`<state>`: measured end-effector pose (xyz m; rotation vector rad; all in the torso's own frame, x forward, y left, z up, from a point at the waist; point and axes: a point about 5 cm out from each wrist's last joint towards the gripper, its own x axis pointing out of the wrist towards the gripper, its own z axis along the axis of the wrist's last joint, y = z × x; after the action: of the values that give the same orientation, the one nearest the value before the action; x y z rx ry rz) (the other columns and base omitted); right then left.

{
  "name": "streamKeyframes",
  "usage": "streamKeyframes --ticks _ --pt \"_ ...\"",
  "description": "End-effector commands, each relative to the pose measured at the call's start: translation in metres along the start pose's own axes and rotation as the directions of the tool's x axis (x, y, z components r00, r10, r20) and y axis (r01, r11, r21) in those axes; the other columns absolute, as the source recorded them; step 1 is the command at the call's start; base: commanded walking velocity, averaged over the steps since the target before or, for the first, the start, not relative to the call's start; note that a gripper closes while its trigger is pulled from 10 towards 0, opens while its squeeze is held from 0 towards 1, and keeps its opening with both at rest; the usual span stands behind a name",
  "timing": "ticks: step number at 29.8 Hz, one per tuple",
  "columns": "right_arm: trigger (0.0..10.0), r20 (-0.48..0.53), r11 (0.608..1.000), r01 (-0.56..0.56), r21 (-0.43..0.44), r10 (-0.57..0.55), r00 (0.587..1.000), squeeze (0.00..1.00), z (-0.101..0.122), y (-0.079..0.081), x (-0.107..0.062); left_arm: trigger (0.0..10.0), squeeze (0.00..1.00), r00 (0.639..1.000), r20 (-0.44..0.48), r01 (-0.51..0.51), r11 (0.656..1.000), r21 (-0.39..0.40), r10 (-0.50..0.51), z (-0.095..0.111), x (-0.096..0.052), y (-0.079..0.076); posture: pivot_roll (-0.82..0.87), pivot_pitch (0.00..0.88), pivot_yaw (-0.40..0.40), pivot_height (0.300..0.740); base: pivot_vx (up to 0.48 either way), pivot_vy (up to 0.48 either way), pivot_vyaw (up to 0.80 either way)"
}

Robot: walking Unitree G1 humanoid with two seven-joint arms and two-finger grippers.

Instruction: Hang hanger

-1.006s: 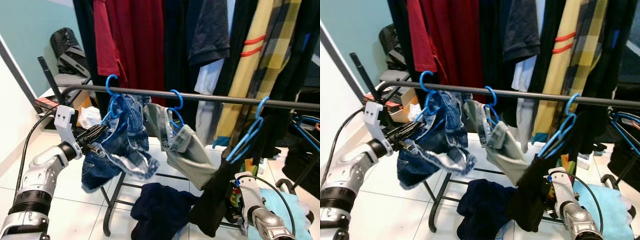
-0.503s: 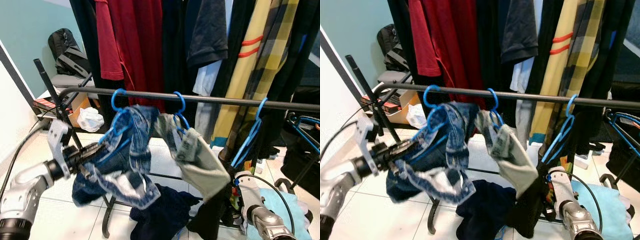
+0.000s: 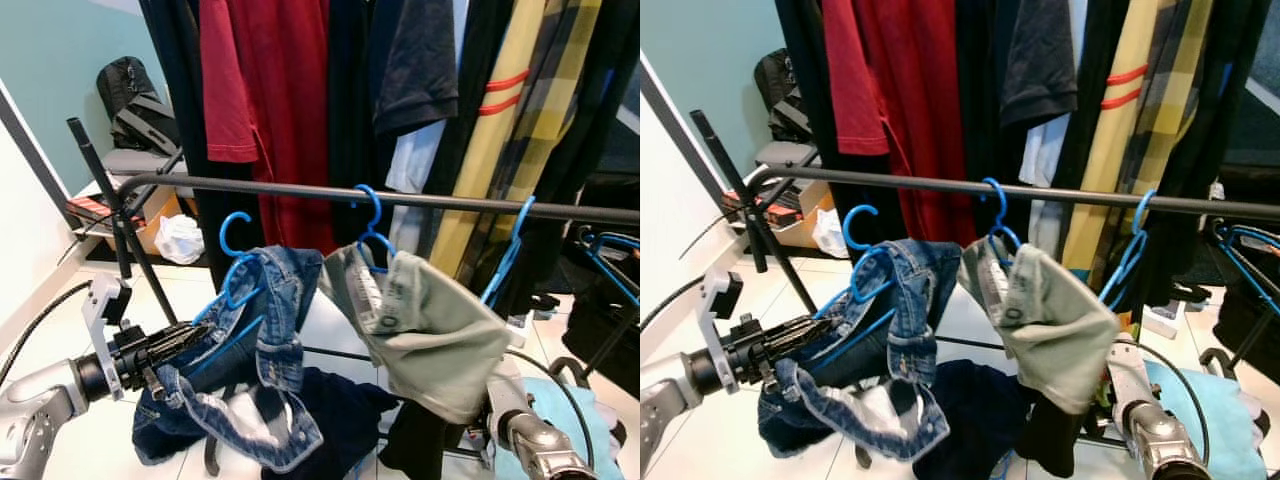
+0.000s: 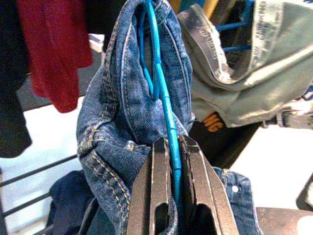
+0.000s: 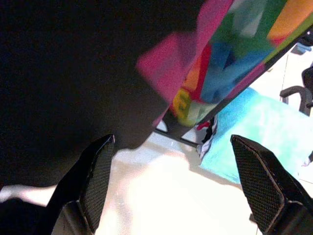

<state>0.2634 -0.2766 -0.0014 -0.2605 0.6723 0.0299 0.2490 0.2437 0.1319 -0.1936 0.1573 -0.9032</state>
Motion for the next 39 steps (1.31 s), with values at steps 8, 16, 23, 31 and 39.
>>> streamKeyframes --ticks 8,16,23,31,39 --pt "10.0 -0.020 0.996 -0.087 -0.028 0.087 0.996 0.00 0.002 0.001 -0.001 9.8 0.00 0.994 -0.003 0.109 0.994 0.001 -0.109 -0.001 0.010 -0.018 -0.14 0.000 0.069 0.740 -0.480 0.000 0.00" --pt "10.0 -0.030 0.982 -0.180 -0.056 0.179 0.983 0.00 0.007 -0.004 -0.003 10.0 0.00 0.976 0.057 0.210 0.978 -0.020 -0.208 -0.001 0.038 -0.037 -0.15 0.000 0.066 0.740 -0.400 0.000 0.00" --pt "10.0 0.072 0.931 -0.359 -0.066 0.363 0.929 0.00 0.035 -0.010 -0.014 10.0 0.00 0.972 0.145 0.187 0.982 0.002 -0.186 0.015 0.060 -0.037 -0.16 0.000 0.065 0.740 -0.144 0.000 0.00" --pt "10.0 0.357 0.797 -0.598 -0.085 0.585 0.728 0.00 0.094 -0.014 -0.057 10.0 0.00 0.959 0.232 0.161 0.987 0.022 -0.162 0.034 0.077 -0.038 -0.17 0.000 0.066 0.740 0.000 0.000 0.00" --pt "10.0 0.358 0.686 -0.704 -0.186 0.714 0.601 0.00 0.109 0.007 -0.083 10.0 0.00 0.970 0.149 0.175 0.976 0.129 -0.194 0.040 0.081 -0.043 -0.18 0.000 0.071 0.740 0.000 0.000 0.00"
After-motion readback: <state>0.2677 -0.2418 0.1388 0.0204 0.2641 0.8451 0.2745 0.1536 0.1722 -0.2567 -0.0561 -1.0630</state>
